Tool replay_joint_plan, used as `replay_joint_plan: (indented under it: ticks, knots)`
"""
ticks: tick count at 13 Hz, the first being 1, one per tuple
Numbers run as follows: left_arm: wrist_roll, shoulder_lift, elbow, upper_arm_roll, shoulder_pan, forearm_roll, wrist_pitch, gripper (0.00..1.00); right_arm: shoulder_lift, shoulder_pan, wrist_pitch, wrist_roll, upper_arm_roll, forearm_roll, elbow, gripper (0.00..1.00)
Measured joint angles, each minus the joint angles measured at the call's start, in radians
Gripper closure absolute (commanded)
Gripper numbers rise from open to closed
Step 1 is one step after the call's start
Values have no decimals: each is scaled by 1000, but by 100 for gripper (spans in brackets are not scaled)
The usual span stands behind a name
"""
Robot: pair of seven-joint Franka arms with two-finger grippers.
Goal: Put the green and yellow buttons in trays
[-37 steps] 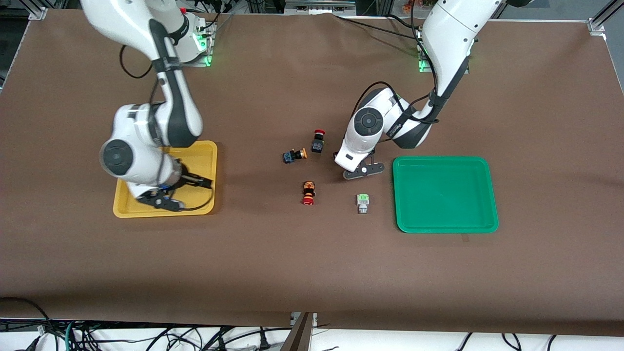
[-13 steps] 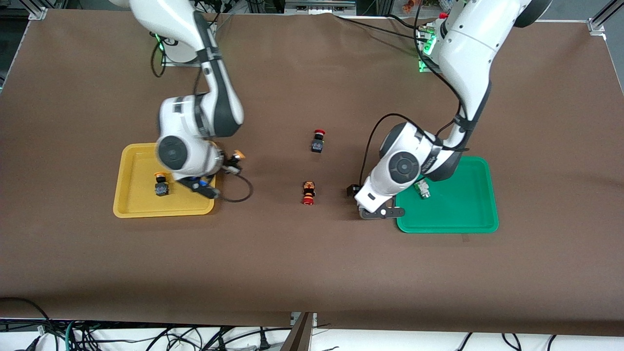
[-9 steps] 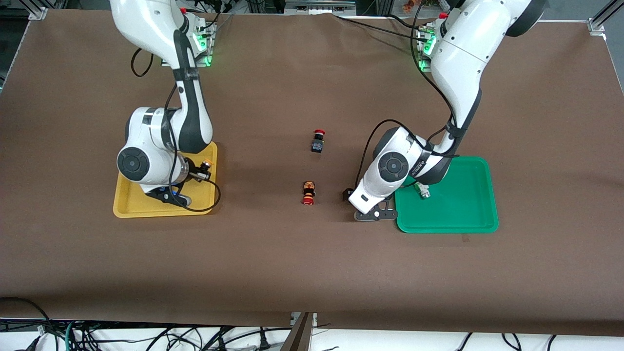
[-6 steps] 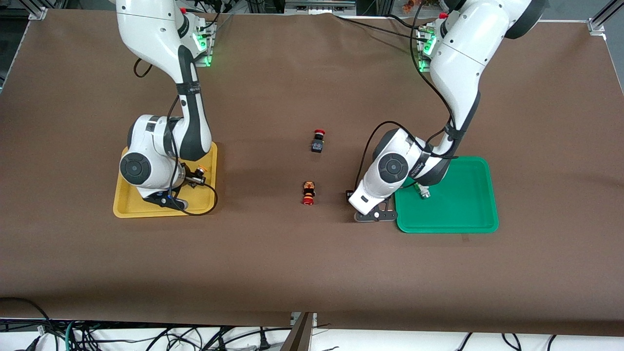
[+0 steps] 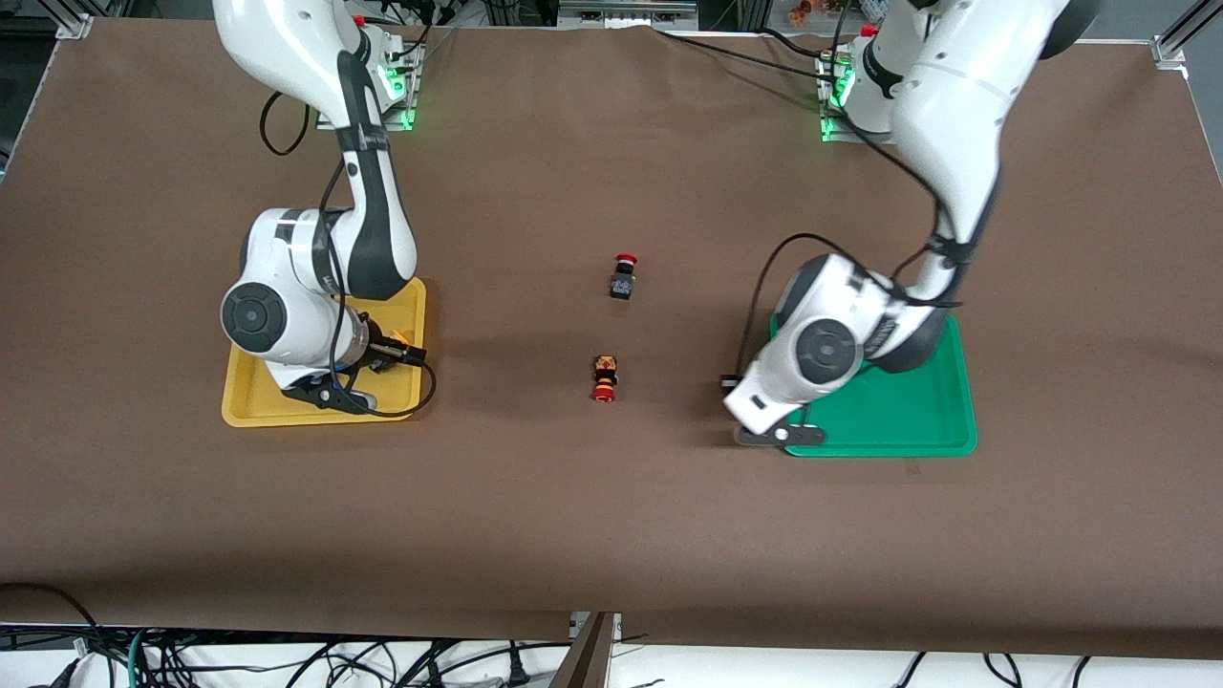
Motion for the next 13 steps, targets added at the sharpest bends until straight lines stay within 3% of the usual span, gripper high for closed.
replay_joint_plan:
  ticks: [1, 4, 6, 8, 9, 10, 13]
  knots:
    - [109, -34, -1, 29, 36, 0, -64, 100, -14, 1, -44, 15, -1, -1, 38, 1]
    - [396, -65, -39, 213, 88, -14, -128, 100, -67, 3, -180, 34, -10, -54, 143, 1]
    - [473, -61, -132, 284, 103, -73, -68, 100, -149, 3, -240, 35, -12, -94, 173, 1]
    - [479, -54, -268, 295, 103, -115, 86, 100, -245, 2, -308, 34, -10, -152, 177, 1]
    - [479, -61, -312, 297, 101, -126, 139, 60, -294, -10, -336, 34, 11, -207, 176, 1]
    - [479, -74, -329, 298, 100, -134, 147, 1, -345, -61, -358, 34, 80, -275, 173, 1]
    - [476, -104, -317, 297, 94, -142, 112, 0, -469, -398, -394, 34, 458, -411, 139, 1]
